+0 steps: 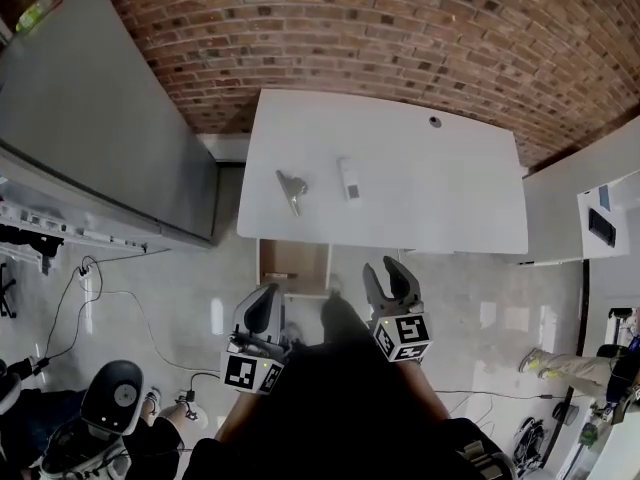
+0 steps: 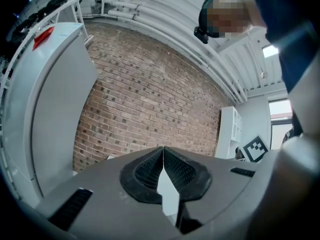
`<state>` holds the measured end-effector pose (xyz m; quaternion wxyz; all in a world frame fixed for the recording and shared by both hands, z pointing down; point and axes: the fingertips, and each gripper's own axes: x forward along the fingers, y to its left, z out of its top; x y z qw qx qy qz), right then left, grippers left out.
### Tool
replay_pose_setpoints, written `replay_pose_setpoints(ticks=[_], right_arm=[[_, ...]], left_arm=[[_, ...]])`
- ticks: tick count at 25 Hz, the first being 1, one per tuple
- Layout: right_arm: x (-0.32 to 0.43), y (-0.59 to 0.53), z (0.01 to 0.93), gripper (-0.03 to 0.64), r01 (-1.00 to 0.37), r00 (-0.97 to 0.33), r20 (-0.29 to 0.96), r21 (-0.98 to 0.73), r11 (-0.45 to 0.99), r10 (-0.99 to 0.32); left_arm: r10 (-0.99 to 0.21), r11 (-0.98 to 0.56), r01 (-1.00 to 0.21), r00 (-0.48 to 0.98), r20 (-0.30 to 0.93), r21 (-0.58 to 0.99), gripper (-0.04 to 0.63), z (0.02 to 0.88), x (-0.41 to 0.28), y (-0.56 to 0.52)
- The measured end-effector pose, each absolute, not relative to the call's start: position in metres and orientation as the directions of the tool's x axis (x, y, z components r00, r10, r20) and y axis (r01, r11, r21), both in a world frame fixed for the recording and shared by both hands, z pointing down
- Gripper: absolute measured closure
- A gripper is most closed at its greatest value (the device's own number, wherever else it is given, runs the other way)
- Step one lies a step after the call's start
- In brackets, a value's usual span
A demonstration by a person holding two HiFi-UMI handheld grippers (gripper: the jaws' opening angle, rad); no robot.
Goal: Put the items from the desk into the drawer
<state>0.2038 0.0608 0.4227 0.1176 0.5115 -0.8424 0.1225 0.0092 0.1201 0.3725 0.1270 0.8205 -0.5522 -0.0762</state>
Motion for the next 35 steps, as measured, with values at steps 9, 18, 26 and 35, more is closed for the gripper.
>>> replay_pose_setpoints(ticks=[9, 18, 26, 35], right_arm=[[0.208, -0.038, 0.453, 0.479, -0.844, -0.521, 0.382, -0.096, 0.528, -0.763], [0.205, -0.108, 0.492, 0.462, -0.791, -0.584, 0.452, -0.131, 0.597, -0.675], [0.207, -0.159, 0.546, 0.445, -0.814, -0.537, 0.538, -0.125, 0.568, -0.65], [0.205, -0.19, 0.628, 0.41, -0.861, -0.428, 0.681, -0.106, 0.498, -0.595]], left_arm=[[-0.943, -0.307, -0.906, 0.33, 0.031, 0.292, 0.591, 0.366, 0.04, 0.037], [-0.962, -0.236, -0.932, 0.265, 0.072, 0.274, 0.591, 0.365, 0.06, -0.019], [-0.962, -0.242, -0.924, 0.268, 0.05, 0.297, 0.591, 0.365, 0.066, -0.048], [-0.952, -0.275, -0.909, 0.303, 0.043, 0.314, 0.591, 0.377, 0.053, -0.073]])
